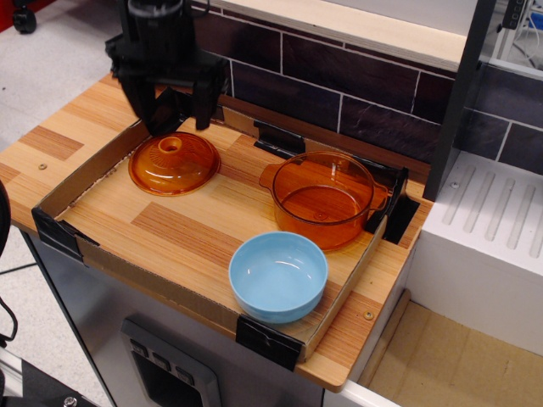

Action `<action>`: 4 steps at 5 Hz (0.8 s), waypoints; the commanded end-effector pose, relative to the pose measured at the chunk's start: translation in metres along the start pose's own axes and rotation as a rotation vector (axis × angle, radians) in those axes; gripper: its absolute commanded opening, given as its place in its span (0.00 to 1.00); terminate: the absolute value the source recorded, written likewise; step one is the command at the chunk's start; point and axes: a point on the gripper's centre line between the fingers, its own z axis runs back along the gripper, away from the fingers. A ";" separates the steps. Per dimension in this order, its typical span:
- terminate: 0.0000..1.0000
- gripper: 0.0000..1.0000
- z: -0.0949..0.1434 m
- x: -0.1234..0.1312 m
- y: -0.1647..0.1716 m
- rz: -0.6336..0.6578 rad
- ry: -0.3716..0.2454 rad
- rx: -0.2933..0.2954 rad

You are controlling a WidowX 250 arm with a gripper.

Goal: Take lid off pot

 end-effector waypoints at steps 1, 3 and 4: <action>0.00 1.00 0.033 -0.043 -0.016 -0.109 -0.069 -0.015; 0.00 1.00 0.021 -0.061 -0.012 -0.170 -0.072 0.014; 1.00 1.00 0.021 -0.061 -0.012 -0.170 -0.072 0.014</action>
